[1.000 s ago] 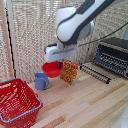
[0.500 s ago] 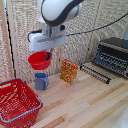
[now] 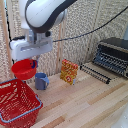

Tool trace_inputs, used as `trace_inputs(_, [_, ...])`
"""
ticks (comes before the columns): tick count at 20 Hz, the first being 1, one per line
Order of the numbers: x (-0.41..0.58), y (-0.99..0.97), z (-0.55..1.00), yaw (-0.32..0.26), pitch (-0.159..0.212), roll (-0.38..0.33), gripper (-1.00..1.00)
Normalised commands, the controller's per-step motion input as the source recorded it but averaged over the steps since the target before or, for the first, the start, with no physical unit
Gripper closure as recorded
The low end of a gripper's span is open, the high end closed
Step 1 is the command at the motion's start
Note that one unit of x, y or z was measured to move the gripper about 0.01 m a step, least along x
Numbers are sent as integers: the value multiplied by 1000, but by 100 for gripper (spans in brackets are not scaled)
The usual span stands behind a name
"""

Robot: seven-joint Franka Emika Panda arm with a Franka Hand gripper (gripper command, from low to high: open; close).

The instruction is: Please locate the crimson dish within your space. Move your hand towards it gently. Tenderly hold the bowl carefully using your fingers and raise it. With caution, shift it towards the basket. Kindly let loose of the dish to drop it in the basket.

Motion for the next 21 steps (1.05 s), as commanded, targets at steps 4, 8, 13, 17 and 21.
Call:
trace_inputs(4, [261,525,-370,0,-46,-4,100])
trace_inputs(8, [188,166,-286,0,-62,0,100])
trace_inputs(13, [189,-153,279,24,10,19,-100])
trace_inputs(17, [84,-316,876,62,-26,8,-100])
trace_inputs(21, [280,-364,689,102,-178,0,-100])
